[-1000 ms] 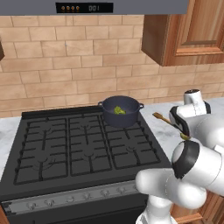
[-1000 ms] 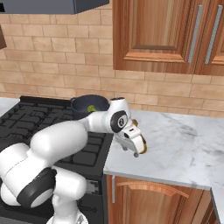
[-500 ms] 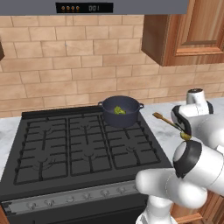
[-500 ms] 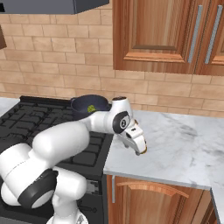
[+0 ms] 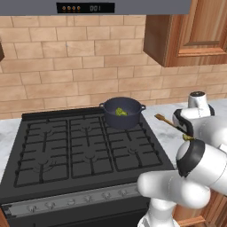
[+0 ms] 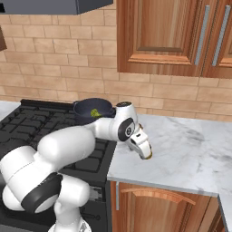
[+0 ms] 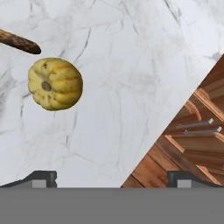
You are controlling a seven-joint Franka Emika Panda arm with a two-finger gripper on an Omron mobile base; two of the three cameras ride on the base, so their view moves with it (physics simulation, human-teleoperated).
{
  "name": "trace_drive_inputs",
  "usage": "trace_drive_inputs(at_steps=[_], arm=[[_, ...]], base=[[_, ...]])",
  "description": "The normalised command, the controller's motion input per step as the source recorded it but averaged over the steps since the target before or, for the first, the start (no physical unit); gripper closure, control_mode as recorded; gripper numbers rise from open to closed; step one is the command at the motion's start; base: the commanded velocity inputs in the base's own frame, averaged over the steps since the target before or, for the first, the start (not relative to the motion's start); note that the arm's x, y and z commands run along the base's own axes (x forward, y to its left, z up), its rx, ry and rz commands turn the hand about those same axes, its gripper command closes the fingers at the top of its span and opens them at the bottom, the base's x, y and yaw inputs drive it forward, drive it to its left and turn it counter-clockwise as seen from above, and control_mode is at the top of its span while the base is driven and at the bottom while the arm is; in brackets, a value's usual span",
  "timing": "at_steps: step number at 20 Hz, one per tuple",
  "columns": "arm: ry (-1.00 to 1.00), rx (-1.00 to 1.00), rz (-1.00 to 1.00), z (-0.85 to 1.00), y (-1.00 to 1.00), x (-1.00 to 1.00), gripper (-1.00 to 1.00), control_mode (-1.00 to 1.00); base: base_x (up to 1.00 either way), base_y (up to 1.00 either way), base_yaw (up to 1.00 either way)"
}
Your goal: Put the squash and broccoli in the pot. Retrieve the spatula and lightly stir the vegetables in the pot.
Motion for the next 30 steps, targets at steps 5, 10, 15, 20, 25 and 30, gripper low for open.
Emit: trace_drive_inputs(at_steps=[5,10,15,20,25,30], arm=[[0.0,0.01,0.01,-0.07,0.03,0.34,-1.0,-1.0],[0.0,0.01,0.01,-0.05,-0.05,0.28,-1.0,-1.0],[0.0,0.0,0.0,-0.24,-0.16,0.0,-1.0,-1.0],[0.0,0.02,0.0,-0.24,-0.04,0.07,-1.0,-1.0],[-0.08,0.08,0.0,-0.16,0.0,0.16,-1.0,-1.0],[-0.03,0.04,0.01,-0.12,0.0,0.19,-1.0,-1.0]], base=[[0.0,0.0,0.0],[0.0,0.0,0.0],[0.0,0.0,0.0],[0.0,0.0,0.0],[0.0,0.0,0.0],[0.0,0.0,0.0]])
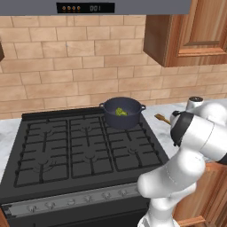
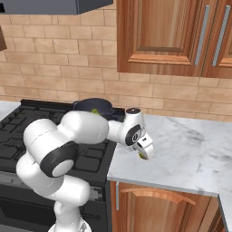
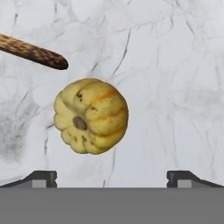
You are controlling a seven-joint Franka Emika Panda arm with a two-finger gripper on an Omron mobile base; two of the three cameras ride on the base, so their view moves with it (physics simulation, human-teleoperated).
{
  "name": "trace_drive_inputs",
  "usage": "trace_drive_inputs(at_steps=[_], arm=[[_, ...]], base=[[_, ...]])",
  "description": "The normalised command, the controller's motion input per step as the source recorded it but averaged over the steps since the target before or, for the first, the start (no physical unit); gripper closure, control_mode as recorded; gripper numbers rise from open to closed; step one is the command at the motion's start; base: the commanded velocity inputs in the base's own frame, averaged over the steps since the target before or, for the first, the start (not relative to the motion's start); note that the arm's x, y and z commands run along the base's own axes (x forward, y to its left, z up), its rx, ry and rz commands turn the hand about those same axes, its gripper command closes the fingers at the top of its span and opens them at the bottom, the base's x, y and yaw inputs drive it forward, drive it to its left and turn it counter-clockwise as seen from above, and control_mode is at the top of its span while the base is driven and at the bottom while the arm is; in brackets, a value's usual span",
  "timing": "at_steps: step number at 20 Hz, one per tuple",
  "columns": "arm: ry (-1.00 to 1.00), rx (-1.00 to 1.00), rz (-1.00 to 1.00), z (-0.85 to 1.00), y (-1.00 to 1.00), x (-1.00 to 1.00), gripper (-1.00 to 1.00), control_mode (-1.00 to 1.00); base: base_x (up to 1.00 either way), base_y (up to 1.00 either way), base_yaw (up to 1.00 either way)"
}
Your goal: Put the squash and broccoli in the pot. Retrieve the spatula and lightly stir the vegetables in the pot.
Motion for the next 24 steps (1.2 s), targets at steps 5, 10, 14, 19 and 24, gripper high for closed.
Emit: trace_drive_inputs(at_steps=[5,10,14,19,24], arm=[[0.0,0.0,0.06,-0.14,0.0,0.25,-1.0,-1.0],[0.0,0.0,0.07,-0.13,0.0,0.3,-1.0,-1.0],[0.02,0.0,0.08,-0.22,-0.08,0.3,-1.0,-1.0],[0.13,-0.01,0.04,-0.2,-0.16,0.2,-1.0,-1.0],[0.13,-0.01,0.0,-0.19,-0.17,0.0,-1.0,-1.0]], base=[[0.0,0.0,0.0],[0.0,0.0,0.0],[0.0,0.0,0.0],[0.0,0.0,0.0],[0.0,0.0,0.0]])
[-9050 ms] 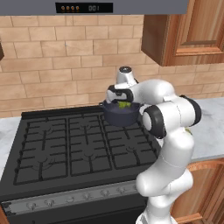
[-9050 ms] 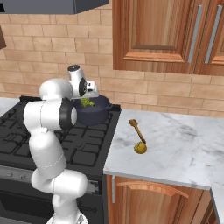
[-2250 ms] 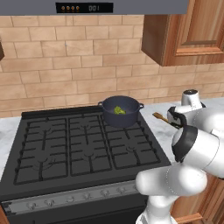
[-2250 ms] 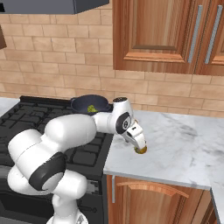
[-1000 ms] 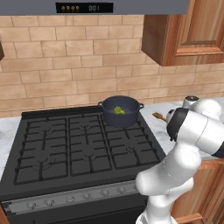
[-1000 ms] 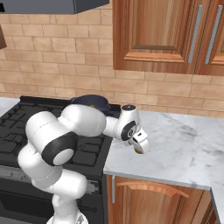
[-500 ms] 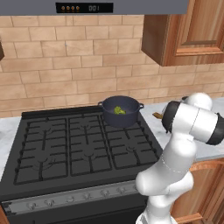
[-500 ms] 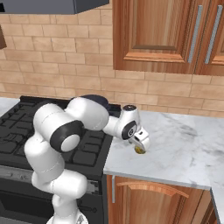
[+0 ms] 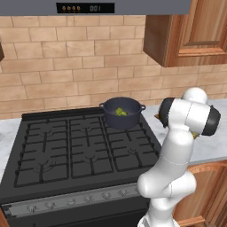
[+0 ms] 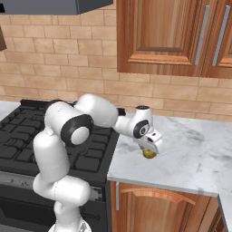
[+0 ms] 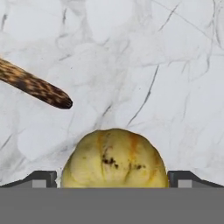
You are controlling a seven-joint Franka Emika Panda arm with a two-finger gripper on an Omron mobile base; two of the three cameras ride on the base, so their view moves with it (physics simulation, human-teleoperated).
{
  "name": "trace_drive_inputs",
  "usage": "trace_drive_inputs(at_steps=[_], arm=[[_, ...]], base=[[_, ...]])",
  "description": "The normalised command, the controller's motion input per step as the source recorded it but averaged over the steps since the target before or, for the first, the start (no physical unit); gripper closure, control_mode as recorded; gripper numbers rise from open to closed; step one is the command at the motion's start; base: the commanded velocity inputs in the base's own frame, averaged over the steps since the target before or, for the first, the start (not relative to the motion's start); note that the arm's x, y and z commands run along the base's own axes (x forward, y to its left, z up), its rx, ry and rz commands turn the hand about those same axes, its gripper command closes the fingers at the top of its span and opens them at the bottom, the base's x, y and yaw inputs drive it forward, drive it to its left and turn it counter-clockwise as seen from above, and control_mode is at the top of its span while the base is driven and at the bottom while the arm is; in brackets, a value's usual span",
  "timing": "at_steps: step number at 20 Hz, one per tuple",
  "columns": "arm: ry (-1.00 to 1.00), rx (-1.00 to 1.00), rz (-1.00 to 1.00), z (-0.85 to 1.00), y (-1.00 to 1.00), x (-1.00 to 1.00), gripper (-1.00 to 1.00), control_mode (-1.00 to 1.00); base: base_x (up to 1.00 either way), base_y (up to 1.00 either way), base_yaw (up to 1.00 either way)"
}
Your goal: Put the squash and broccoli in the pot. Retrieve the spatula and lightly stir the vegetables in the pot.
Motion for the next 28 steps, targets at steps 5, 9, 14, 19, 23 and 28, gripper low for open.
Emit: trace_drive_inputs(at_steps=[5,9,14,19,23,28], arm=[[0.1,0.0,0.0,-0.25,-0.02,0.03,-1.0,-1.0],[0.02,0.0,0.0,-0.22,0.0,0.11,-1.0,-1.0],[0.03,0.0,0.0,-0.28,-0.04,0.06,-1.0,-1.0],[0.08,0.0,0.0,-0.41,0.0,0.0,-1.0,-1.0],[0.11,0.0,0.0,-0.42,0.0,0.0,1.0,-1.0],[0.22,0.0,0.0,-0.47,0.0,-0.13,1.0,-1.0]], base=[[0.0,0.0,0.0],[0.0,0.0,0.0],[0.0,0.0,0.0],[0.0,0.0,0.0],[0.0,0.0,0.0],[0.0,0.0,0.0]])
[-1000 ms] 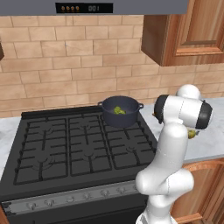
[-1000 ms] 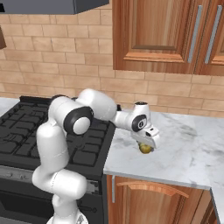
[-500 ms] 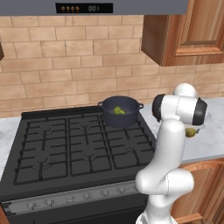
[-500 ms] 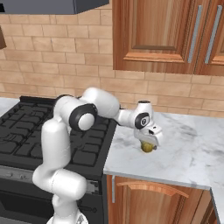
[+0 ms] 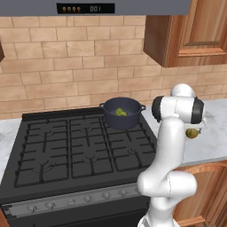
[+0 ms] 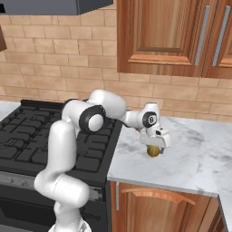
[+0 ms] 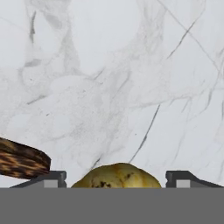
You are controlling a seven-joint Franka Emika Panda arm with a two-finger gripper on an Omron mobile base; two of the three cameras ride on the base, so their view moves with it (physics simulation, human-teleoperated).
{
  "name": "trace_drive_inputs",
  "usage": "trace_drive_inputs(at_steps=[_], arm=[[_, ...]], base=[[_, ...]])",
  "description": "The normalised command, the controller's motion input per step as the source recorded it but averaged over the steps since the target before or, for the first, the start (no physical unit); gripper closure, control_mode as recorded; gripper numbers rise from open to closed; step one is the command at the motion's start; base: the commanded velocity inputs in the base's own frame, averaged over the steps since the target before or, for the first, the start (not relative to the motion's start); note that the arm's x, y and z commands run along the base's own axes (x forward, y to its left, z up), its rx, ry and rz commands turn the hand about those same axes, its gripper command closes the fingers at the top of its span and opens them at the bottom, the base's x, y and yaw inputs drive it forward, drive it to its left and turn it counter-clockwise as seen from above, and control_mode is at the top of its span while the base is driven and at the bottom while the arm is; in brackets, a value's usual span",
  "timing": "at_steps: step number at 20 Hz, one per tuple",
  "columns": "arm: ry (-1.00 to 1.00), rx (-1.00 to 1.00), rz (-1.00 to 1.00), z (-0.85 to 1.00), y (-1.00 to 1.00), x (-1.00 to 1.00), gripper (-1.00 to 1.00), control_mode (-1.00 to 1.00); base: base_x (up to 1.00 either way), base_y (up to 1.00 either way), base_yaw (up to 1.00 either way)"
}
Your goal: Put the squash and broccoli in the pot. Retrieve the spatula and lightly stir the vegetables in the pot.
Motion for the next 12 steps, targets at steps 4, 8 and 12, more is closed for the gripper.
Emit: trace_drive_inputs(at_steps=[4,8,12], arm=[[0.05,0.01,0.0,-0.21,0.0,-0.41,1.0,-1.0],[-0.04,0.09,0.0,0.02,0.01,-0.69,1.0,-1.0],[-0.17,0.08,0.0,0.02,0.12,-0.74,1.0,-1.0]], base=[[0.0,0.0,0.0],[0.0,0.0,0.0],[0.0,0.0,0.0]])
